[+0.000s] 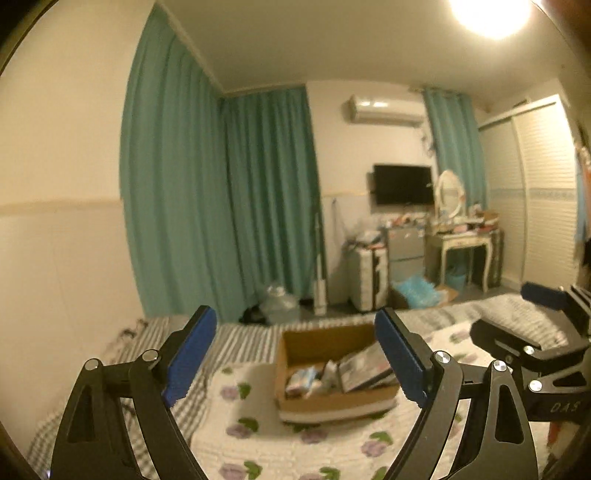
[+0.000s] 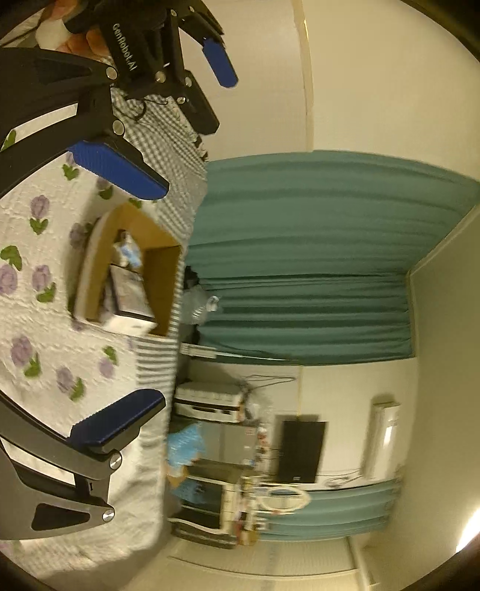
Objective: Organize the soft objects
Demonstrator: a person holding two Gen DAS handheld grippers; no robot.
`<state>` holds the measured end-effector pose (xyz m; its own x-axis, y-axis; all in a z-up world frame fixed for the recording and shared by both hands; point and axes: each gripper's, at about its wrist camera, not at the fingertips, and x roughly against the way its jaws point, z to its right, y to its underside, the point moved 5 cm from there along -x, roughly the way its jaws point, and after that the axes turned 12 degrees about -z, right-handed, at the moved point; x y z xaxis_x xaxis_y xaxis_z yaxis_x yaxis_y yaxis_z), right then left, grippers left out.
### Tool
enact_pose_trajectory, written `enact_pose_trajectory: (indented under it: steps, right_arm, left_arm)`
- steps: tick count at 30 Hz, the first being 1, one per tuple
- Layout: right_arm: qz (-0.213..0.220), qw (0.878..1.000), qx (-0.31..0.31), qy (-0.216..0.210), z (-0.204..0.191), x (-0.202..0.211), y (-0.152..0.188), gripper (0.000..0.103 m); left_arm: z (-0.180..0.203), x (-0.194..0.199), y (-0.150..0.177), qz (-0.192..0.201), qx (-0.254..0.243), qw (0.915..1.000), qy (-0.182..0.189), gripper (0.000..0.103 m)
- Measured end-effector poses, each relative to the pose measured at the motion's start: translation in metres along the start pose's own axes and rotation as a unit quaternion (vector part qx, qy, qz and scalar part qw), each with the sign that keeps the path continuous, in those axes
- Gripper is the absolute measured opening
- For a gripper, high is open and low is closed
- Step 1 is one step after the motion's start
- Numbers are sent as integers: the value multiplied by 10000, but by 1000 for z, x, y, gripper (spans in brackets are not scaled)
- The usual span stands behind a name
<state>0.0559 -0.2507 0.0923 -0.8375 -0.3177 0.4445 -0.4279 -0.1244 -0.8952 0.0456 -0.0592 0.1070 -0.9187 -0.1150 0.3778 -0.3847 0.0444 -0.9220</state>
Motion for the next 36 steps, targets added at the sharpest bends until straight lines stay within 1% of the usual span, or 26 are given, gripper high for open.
enact_pose_trajectory:
  steps: [2,3,4,6,7,10,13,16,21,36]
  right_arm:
    - [-379,9991,-213,20,8,-37,27,103]
    - [-546,9981,-295,33,11,-47,35,103]
    - [-824,9955,-463,-48,14,-62,46,103]
    - [-1068,9922,-622,-165,14,-81,53,103]
    - [-1122,9916,-629,-117,13,-88,55,103]
    - [-1136,9915,-619,-117,10,-95,58,103]
    - [-1110,9920,-599,-38,8,-95,61,103]
    - [-1123,9915,-650,-52,9,-95,61,103]
    - [-1099,9917,-668,-39,10,-90,58,103]
    - [-1097,9919,-636,56,10,-88,56,103]
  left_arm:
    - [1,-19,18,-226,96,9997,27,89]
    - [1,-23,24,-286,129,9995,5,89]
    - [0,-29,33,-362,185,9992,-34,89]
    - [-1,-38,48,-539,277,9981,-69,89]
    - [-2,-42,52,-623,291,9976,-94,89]
    - [-5,-47,61,-748,211,9967,-247,89]
    - [-10,-42,68,-786,225,9963,-281,89]
    - [-15,-42,73,-843,290,9957,-246,89]
    - [-15,-48,82,-888,257,9955,-210,89]
    - [-17,-50,88,-998,260,9945,-169,89]
